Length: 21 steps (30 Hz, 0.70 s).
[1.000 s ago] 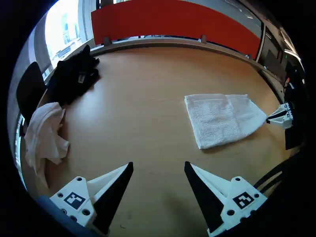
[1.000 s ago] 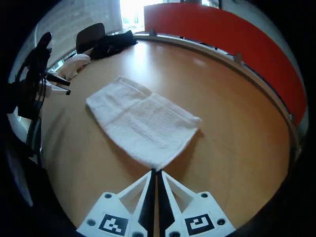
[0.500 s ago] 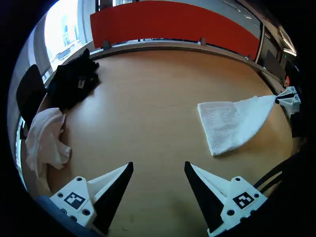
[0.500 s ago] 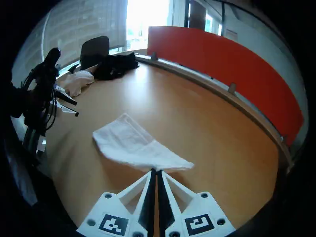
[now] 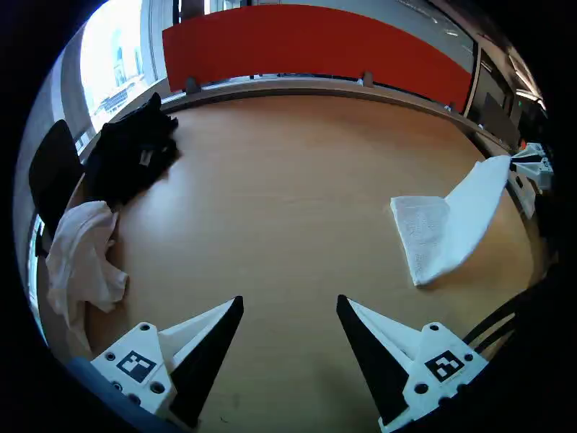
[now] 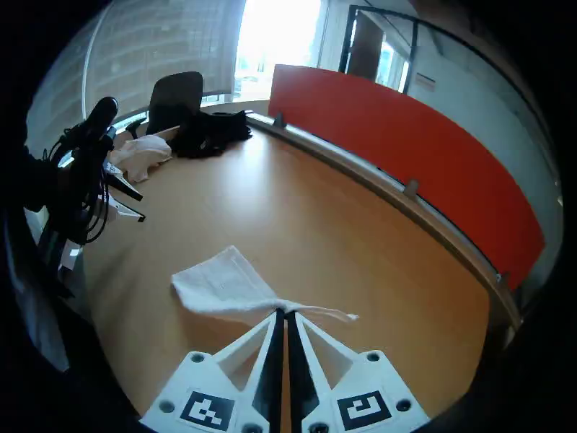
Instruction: Fold towel
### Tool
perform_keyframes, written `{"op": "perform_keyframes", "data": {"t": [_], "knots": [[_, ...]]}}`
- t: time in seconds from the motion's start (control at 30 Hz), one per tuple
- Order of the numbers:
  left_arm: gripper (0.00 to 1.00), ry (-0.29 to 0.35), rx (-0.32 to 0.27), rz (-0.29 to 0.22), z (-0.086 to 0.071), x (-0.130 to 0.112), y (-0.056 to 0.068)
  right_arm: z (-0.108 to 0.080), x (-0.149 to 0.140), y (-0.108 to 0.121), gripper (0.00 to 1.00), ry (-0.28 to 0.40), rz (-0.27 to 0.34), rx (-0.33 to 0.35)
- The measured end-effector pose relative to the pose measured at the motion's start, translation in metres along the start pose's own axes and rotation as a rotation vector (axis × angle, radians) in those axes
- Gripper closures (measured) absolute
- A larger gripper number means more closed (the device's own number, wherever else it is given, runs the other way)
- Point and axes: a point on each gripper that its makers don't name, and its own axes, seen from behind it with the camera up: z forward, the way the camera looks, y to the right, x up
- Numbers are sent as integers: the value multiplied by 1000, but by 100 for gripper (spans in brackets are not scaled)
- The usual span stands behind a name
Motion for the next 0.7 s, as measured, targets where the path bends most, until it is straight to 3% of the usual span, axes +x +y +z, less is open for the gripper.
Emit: {"op": "perform_keyframes", "data": {"t": [0.7], "knots": [[4,0,4,-10,1,1,0,25,8,-26,95,4,-31,67]]}}
